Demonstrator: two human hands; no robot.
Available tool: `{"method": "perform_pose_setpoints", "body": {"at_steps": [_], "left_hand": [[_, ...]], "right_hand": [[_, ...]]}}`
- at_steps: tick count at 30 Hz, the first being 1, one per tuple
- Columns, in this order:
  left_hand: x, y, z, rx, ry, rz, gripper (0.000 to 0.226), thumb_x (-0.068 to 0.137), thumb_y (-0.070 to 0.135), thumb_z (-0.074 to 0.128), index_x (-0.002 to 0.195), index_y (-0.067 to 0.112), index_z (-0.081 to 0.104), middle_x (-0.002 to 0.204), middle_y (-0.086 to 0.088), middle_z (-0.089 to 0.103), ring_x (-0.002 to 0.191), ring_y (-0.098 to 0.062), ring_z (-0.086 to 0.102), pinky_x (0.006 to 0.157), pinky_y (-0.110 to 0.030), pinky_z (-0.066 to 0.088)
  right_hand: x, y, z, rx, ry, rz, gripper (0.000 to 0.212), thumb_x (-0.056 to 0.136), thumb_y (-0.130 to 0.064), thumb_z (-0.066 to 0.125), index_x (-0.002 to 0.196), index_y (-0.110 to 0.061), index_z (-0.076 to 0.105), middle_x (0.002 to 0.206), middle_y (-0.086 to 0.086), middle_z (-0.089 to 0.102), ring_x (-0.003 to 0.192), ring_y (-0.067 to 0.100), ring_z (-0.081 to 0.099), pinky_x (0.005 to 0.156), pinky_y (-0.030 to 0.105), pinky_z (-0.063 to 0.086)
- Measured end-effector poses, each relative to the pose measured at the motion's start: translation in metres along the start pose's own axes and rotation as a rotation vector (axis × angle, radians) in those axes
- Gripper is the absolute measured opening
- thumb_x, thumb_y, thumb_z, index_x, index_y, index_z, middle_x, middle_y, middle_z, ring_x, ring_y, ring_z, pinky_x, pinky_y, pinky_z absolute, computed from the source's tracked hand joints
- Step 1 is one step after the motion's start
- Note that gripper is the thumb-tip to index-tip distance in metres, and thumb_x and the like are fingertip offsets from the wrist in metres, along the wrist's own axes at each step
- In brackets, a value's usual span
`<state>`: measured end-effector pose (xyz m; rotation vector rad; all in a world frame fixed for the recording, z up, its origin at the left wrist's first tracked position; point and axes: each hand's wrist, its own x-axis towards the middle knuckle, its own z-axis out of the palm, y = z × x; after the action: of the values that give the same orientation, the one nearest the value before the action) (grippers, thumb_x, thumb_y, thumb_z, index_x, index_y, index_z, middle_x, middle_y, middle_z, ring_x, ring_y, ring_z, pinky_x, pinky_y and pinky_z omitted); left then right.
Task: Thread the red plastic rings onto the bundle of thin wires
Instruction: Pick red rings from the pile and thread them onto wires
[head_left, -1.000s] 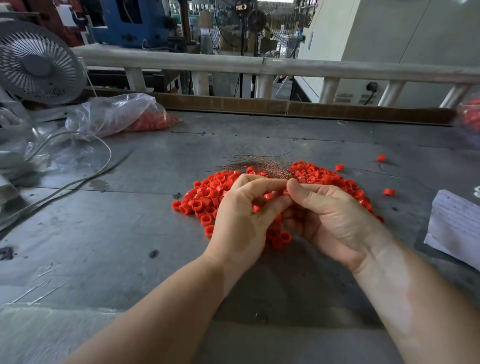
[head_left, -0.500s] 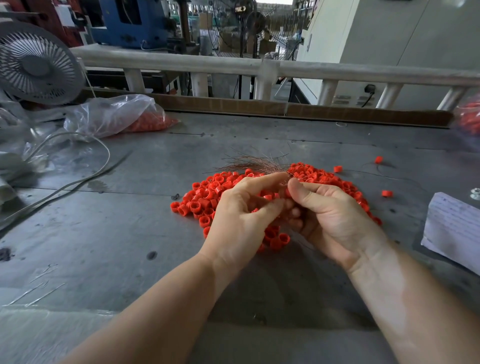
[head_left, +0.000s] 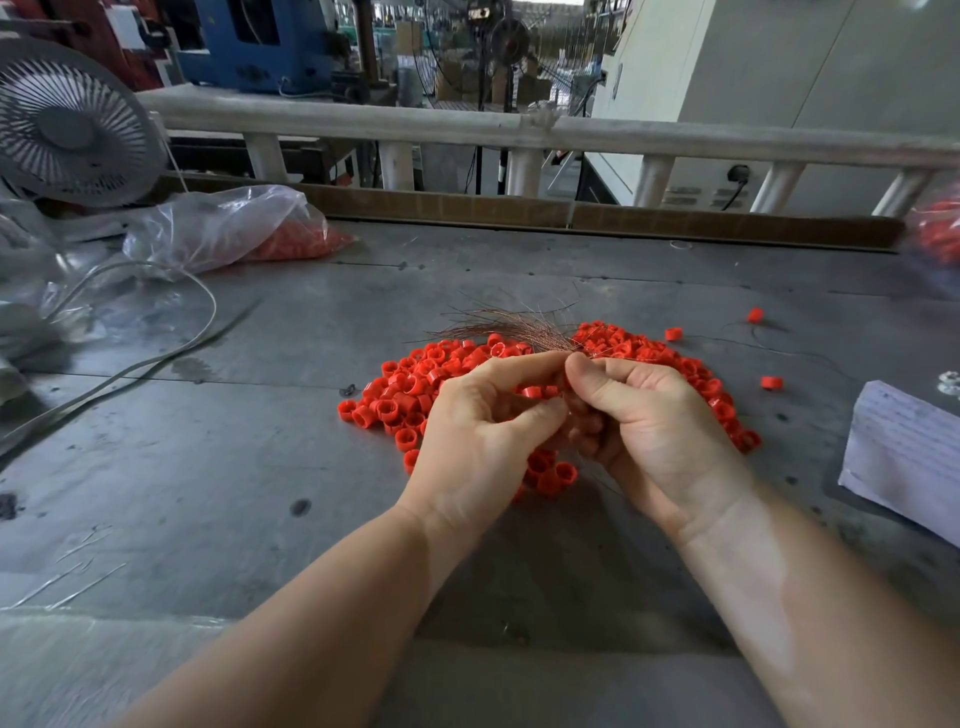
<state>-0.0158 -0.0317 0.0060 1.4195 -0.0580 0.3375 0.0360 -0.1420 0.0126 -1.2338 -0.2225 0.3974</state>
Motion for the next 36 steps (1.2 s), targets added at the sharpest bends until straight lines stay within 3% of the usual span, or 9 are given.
{"method": "perform_pose_setpoints", "body": {"at_steps": [3,7,12,16,18,20,24,30,36], "left_hand": [[0.001,0.0,-0.001,-0.047,-0.001,-0.037,0.018,0.081,0.008,0.066,0.096,0.015,0.071,0.08,-0.005,0.073,0.072,-0.014,0.069,0.063,-0.021,0.054],[0.004,-0.002,-0.003,-0.125,-0.02,-0.102,0.032,0.066,0.023,0.071,0.094,0.008,0.071,0.068,-0.001,0.069,0.064,-0.012,0.065,0.058,-0.021,0.052],[0.006,-0.001,-0.006,-0.194,-0.08,-0.154,0.025,0.058,0.022,0.074,0.08,0.011,0.072,0.067,-0.011,0.067,0.058,-0.019,0.065,0.057,-0.027,0.056],[0.007,0.0,-0.008,-0.192,-0.121,-0.147,0.021,0.055,0.025,0.074,0.075,0.019,0.075,0.066,-0.006,0.068,0.06,-0.016,0.066,0.063,-0.027,0.057],[0.007,0.0,-0.009,-0.193,-0.128,-0.139,0.02,0.057,0.024,0.073,0.076,0.019,0.075,0.067,-0.006,0.068,0.061,-0.016,0.067,0.063,-0.026,0.058],[0.007,-0.001,-0.01,-0.185,-0.123,-0.13,0.018,0.06,0.021,0.072,0.077,0.017,0.075,0.069,-0.008,0.069,0.062,-0.016,0.067,0.062,-0.025,0.057],[0.008,-0.002,-0.01,-0.145,-0.056,-0.105,0.018,0.066,0.016,0.068,0.083,0.015,0.074,0.078,-0.009,0.073,0.068,-0.015,0.069,0.066,-0.025,0.058],[0.007,-0.003,-0.008,-0.111,-0.016,-0.084,0.021,0.069,0.016,0.066,0.088,0.012,0.072,0.079,-0.006,0.073,0.071,-0.015,0.07,0.065,-0.023,0.056],[0.007,-0.003,-0.008,-0.209,-0.036,-0.111,0.022,0.065,0.014,0.067,0.086,0.011,0.072,0.078,-0.009,0.072,0.067,-0.017,0.068,0.066,-0.026,0.057]], "right_hand": [[0.0,0.001,-0.002,0.006,-0.014,0.012,0.021,0.068,-0.022,0.063,0.075,-0.002,0.063,0.054,0.003,0.059,0.043,0.005,0.052,0.042,0.016,0.044],[0.001,0.001,-0.004,0.015,-0.033,0.041,0.014,0.064,-0.021,0.067,0.063,-0.008,0.065,0.052,0.002,0.058,0.042,0.004,0.048,0.041,0.015,0.041],[-0.001,0.0,-0.005,0.059,-0.087,0.103,0.012,0.061,-0.023,0.068,0.055,-0.014,0.067,0.049,-0.002,0.055,0.043,0.005,0.048,0.04,0.016,0.04],[-0.001,-0.001,-0.005,0.099,-0.109,0.17,0.052,0.061,-0.026,0.067,0.103,0.005,0.066,0.055,0.0,0.05,0.044,0.004,0.044,0.039,0.015,0.04],[-0.001,0.0,-0.005,0.115,-0.112,0.179,0.06,0.062,-0.027,0.066,0.111,0.007,0.062,0.055,-0.001,0.05,0.044,0.004,0.043,0.04,0.015,0.04],[0.0,-0.001,-0.005,0.122,-0.108,0.18,0.051,0.065,-0.029,0.064,0.104,0.003,0.068,0.056,-0.001,0.05,0.045,0.004,0.044,0.04,0.015,0.04],[-0.001,-0.004,-0.003,0.142,-0.067,0.171,0.024,0.067,-0.033,0.063,0.058,-0.013,0.072,0.054,-0.002,0.055,0.046,0.005,0.05,0.043,0.017,0.046],[-0.001,0.0,-0.002,0.0,-0.011,0.042,0.014,0.064,-0.02,0.065,0.07,-0.007,0.067,0.051,-0.002,0.057,0.044,0.002,0.05,0.042,0.015,0.045],[-0.002,0.001,0.0,-0.034,0.003,-0.035,0.014,0.065,-0.021,0.064,0.057,-0.012,0.069,0.05,0.001,0.051,0.041,0.004,0.046,0.04,0.015,0.042]]}}
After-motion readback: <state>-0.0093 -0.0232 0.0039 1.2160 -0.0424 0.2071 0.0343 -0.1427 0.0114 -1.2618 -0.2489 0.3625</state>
